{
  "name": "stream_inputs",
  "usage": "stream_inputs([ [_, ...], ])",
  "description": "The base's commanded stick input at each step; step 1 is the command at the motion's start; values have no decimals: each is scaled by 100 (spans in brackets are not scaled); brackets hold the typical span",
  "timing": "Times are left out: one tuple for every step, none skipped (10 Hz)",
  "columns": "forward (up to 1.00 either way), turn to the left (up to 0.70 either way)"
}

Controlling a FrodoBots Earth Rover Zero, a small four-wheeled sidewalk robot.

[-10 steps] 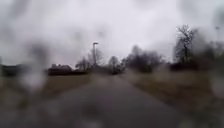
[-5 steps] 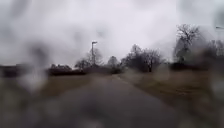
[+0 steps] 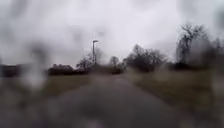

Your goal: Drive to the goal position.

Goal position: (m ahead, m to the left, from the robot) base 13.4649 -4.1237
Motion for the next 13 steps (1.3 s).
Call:
stream_inputs([
  [70,0],
  [70,0],
  [70,0],
  [70,0],
  [70,0],
  [70,0],
  [70,0],
  [70,0],
  [70,0],
  [70,0],
  [70,0],
  [70,0],
  [70,0],
])
